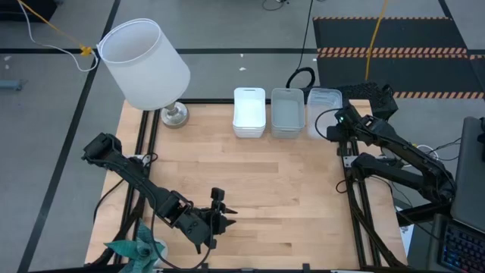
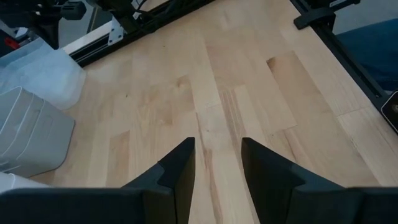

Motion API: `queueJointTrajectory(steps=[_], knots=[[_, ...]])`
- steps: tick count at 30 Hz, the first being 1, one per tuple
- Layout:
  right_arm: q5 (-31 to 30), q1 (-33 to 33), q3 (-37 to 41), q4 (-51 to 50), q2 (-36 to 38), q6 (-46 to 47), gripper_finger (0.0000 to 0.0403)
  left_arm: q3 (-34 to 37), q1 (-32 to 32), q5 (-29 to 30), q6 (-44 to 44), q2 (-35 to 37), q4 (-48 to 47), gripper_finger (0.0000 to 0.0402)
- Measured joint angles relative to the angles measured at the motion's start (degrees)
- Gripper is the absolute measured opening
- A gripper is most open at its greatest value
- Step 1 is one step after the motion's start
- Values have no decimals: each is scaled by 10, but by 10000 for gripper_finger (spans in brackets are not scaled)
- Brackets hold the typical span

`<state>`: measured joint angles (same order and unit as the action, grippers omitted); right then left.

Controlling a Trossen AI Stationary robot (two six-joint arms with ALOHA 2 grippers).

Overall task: Stack baskets by color
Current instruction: Stack the bottom transparent bin on top of the top transparent bin, then return to Home Position

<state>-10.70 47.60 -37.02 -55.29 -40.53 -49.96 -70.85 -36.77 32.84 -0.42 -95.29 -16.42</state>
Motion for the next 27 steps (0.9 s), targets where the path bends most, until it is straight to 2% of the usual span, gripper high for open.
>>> queueJointTrajectory(steps=[6,10,12,15,18,21,27], knots=[[2,-24,-26,-15,10,35,0,0,3,0,1,0,0,131],[10,-63,-59,-20,12,94,0,0,10,0,2,0,0,131],[44,-86,-84,-20,11,133,0,0,17,1,4,0,0,131],[140,-121,-127,-7,12,193,0,0,35,6,15,4,1,131],[206,-155,-158,44,12,298,0,0,58,7,23,15,2,131],[215,-198,-162,88,15,370,0,0,79,9,23,27,2,131],[214,-310,-111,191,32,404,0,0,95,41,-8,50,-19,131]])
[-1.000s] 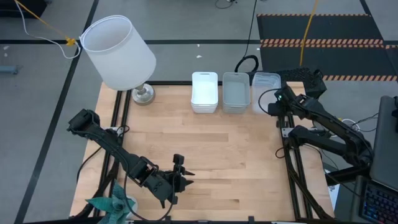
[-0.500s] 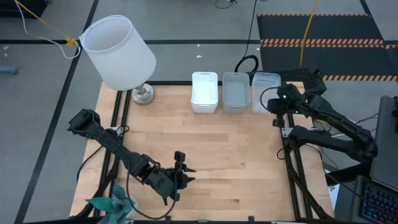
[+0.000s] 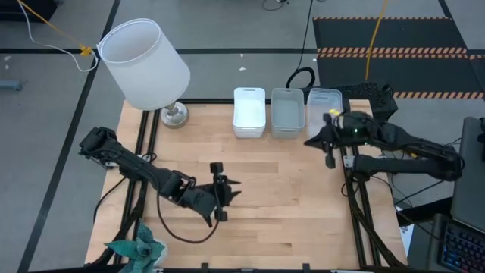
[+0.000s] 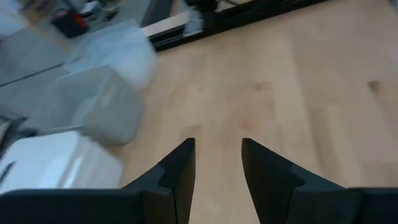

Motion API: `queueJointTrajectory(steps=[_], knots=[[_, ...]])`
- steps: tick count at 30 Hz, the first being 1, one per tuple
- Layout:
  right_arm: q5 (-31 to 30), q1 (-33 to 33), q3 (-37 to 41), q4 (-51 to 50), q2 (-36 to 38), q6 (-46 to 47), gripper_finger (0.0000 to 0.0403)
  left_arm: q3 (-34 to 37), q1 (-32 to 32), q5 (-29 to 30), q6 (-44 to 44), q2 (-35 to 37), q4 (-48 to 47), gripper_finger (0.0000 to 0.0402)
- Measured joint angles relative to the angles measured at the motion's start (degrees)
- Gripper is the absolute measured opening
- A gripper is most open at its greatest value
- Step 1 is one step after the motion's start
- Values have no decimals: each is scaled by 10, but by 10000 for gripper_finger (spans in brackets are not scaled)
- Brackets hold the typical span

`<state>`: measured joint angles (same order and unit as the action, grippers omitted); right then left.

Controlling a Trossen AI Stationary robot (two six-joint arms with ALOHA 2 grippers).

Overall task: Stack baskets by color
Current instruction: Return to Home Position

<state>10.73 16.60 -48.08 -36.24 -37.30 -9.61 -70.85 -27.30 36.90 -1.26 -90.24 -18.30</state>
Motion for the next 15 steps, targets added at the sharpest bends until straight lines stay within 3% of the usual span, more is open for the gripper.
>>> queueJointTrajectory(steps=[5,9,15], knots=[[-56,-85,62,118,13,16,0,0,5,67,-35,4,-17,131],[-95,-150,120,194,11,17,0,8,9,67,-40,4,-4,131],[-141,-249,211,318,11,29,0,84,16,67,-50,14,79,131]])
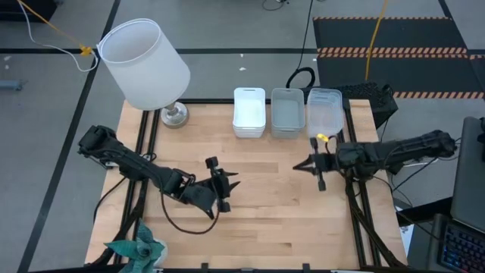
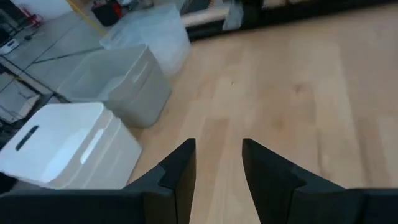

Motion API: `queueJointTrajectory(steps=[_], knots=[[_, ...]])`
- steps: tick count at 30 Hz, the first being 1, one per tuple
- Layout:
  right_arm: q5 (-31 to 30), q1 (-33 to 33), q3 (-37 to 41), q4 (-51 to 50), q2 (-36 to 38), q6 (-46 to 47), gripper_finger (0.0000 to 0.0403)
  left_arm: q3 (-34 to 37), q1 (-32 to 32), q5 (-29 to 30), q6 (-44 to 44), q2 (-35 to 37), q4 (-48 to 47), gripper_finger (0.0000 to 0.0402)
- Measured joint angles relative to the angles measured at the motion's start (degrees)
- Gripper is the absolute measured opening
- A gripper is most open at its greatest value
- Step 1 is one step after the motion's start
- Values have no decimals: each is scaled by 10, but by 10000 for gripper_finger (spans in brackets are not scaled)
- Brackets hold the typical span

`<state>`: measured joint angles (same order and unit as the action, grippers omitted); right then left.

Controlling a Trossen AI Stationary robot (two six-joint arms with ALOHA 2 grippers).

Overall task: Stack baskets by color
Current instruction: Return to Home Position

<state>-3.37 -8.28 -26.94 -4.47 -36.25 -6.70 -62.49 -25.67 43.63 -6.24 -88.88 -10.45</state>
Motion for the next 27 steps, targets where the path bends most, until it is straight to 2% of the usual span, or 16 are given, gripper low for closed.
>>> queueJointTrajectory(steps=[6,10,16,23,27], knots=[[-66,-86,50,46,0,-2,0,78,0,-8,9,18,110,131],[-71,-119,94,112,1,-26,0,138,1,-12,12,51,170,131],[-71,-125,142,141,20,-30,0,223,1,-14,12,108,251,131],[-71,-125,160,136,59,-34,0,299,1,-23,20,152,299,131],[-70,-125,169,128,84,-34,0,348,1,-38,28,176,362,131]])
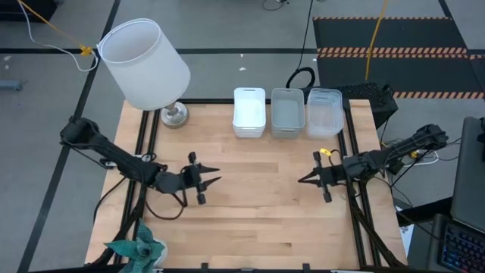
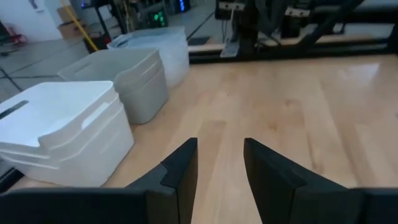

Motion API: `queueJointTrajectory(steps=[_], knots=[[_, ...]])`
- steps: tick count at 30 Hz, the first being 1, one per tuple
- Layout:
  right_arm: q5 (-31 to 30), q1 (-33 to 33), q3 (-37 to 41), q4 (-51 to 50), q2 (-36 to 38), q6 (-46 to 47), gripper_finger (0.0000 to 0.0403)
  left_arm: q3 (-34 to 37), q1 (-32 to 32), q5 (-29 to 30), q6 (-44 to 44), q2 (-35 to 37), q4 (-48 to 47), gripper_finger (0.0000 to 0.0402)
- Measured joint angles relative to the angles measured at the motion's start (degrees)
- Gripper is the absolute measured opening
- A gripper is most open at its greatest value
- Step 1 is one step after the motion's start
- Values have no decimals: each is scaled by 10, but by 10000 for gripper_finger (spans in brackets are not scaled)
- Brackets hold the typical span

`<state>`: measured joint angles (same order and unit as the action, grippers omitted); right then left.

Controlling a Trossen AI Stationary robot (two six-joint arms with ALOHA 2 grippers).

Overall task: Stack baskets by color
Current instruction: Return to Home Position

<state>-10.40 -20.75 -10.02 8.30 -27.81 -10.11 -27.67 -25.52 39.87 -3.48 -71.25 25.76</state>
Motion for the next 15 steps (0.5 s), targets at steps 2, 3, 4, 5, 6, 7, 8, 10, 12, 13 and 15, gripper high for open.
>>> queueJointTrajectory(steps=[2,3,4,5,6,7,8,10,12,13,15], knots=[[0,0,5,0,12,0,0,27,0,-7,5,17,33,131],[1,0,8,-1,19,0,0,38,0,-9,7,24,49,131],[1,0,10,-5,26,0,0,50,0,-10,7,32,62,131],[1,0,12,-10,32,-2,0,61,0,-10,8,41,71,131],[1,0,15,-15,39,-4,0,71,0,-10,8,49,81,131],[1,0,18,-21,46,-6,0,80,0,-10,8,58,87,131],[1,0,20,-30,52,-7,0,88,0,-10,6,67,87,131],[1,0,21,-49,68,-7,0,99,-1,-10,5,80,89,131],[1,0,21,-61,85,-7,0,111,-3,-10,3,93,89,131],[1,0,21,-66,95,-7,0,116,-3,-10,3,98,89,131],[1,0,21,-76,113,-7,0,125,-4,-10,3,108,89,129]])
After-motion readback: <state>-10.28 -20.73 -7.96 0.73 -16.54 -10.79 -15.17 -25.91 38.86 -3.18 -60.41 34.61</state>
